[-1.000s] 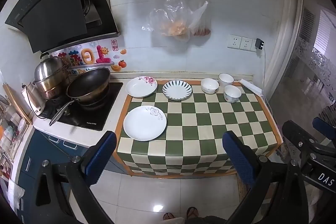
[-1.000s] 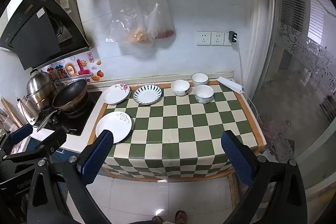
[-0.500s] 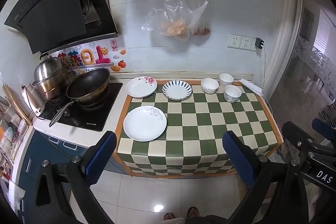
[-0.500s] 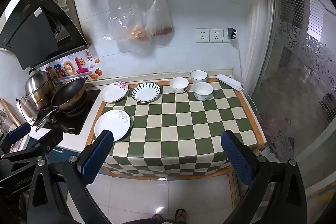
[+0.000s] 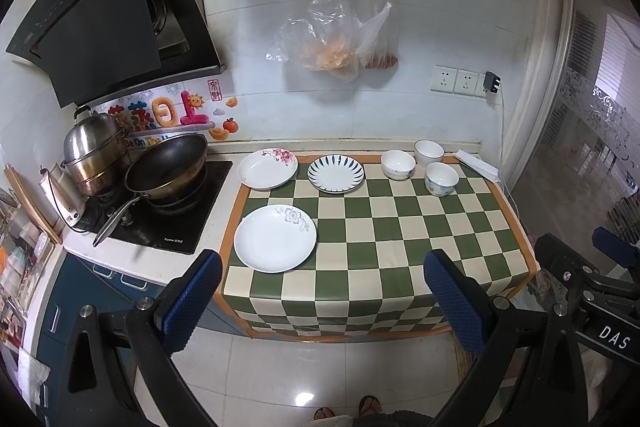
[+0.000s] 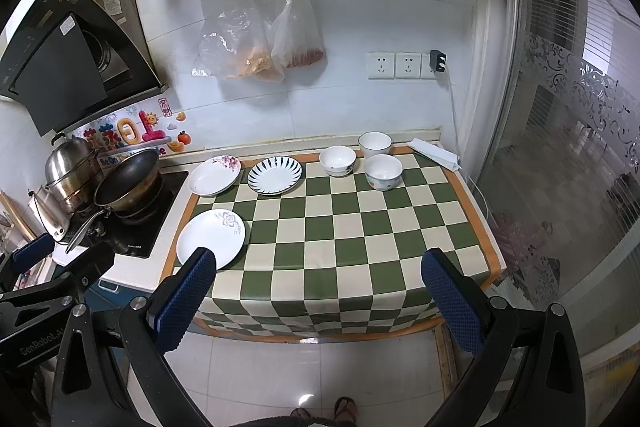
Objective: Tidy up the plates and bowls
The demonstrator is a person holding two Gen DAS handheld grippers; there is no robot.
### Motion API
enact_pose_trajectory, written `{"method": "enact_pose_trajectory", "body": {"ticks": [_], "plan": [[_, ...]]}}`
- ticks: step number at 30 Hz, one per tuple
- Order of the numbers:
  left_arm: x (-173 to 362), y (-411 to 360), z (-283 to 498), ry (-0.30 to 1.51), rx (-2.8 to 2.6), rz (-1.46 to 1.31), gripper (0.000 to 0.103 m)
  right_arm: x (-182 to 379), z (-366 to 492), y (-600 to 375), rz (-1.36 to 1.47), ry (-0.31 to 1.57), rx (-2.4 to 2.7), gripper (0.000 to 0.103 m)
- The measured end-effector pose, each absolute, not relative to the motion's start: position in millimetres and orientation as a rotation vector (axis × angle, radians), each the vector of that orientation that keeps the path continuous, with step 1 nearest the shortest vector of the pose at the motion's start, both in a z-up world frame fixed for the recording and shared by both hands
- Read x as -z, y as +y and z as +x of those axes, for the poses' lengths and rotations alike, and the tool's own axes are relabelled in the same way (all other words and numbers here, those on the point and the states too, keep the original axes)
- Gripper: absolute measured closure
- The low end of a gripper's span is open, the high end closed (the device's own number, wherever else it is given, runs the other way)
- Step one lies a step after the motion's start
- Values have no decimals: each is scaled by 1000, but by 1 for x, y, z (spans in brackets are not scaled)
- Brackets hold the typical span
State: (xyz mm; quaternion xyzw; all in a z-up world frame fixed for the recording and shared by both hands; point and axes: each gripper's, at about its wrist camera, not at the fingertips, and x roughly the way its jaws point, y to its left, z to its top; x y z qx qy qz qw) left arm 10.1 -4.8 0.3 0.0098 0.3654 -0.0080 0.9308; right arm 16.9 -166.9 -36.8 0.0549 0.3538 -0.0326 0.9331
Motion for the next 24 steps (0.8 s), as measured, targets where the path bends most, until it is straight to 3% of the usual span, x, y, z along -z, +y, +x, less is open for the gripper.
{"method": "enact_pose_trajectory", "body": {"ticks": [24], "plan": [[0,-4,4,745,15,19,0,39,12,-163,117,726,67,0]]}}
